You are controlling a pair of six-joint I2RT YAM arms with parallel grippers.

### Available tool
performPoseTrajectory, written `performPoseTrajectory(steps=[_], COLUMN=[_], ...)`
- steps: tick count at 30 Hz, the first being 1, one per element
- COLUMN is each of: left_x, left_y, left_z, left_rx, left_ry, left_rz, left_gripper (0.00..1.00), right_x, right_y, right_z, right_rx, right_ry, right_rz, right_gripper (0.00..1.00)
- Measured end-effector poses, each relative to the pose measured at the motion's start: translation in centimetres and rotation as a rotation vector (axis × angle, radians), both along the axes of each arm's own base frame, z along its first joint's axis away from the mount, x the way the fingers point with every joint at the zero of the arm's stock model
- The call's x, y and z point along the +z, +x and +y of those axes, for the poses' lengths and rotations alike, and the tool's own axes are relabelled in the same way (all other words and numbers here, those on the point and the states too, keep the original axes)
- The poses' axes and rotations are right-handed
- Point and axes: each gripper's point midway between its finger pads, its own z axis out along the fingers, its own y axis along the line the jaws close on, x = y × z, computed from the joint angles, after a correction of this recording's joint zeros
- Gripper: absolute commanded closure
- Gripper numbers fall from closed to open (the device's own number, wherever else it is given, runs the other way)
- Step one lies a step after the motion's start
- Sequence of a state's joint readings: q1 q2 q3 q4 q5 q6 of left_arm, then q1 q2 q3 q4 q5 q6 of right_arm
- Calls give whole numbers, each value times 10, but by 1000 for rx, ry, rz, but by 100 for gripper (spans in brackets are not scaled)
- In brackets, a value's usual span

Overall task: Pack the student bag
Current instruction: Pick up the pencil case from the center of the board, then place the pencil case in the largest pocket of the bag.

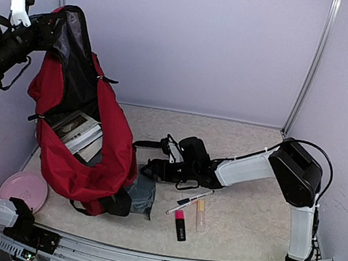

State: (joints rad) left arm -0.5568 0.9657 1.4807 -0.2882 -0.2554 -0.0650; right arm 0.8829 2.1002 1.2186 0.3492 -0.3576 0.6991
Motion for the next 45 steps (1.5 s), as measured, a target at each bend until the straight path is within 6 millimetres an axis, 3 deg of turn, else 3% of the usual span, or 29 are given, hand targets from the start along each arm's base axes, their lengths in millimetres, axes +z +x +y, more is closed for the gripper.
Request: performPoseTrajectory(steps=[5,8,10,13,16,21,25,27,30,31,32,33,35,39,42,45], left_x=[-11,-26,-35,-48,-59,-75,-84,-87,-94,-98,-116,-116,-129,-153,-161,-165], left_y=[3,9,14,19,22,25,26,27,30,32,38,38,43,52,55,52], left_z=[6,3,0,-4,-6,-9,-15,-20,-28,-31,-43,-44,-53,-73,-94,-118], left_rx=[38,45,44,43,42,33,7,-12,-47,-58,-100,-101,-132,-197,-255,-315], left_ry=[26,52,68,89,108,133,148,150,150,150,157,158,158,149,141,143], left_rz=[34,72,96,128,158,194,214,221,241,249,296,298,330,389,401,400], left_gripper=[100,100,100,100,100,100,100,100,100,100,100,100,100,100,100,100], right_x=[-22,-23,-25,-27,-27,-28,-19,-2,43,66,133,135,162,216,257,288], right_y=[2,7,8,6,4,1,-2,4,22,30,54,55,70,69,49,24], right_z=[16,27,30,32,31,20,-6,-25,-60,-75,-118,-119,-153,-208,-214,-191], right_rx=[10,23,33,47,61,79,80,56,-12,-47,-161,-165,-268,-401,-379,-280], right_ry=[-61,-59,-58,-52,-34,6,31,47,82,102,153,155,142,110,120,160], right_rz=[8,-8,-10,1,17,54,88,85,26,-14,-152,-157,-247,-394,-500,-572], right_gripper=[3,15,32,71,100,100,100,100,100,100,100,100,100,100,100,100])
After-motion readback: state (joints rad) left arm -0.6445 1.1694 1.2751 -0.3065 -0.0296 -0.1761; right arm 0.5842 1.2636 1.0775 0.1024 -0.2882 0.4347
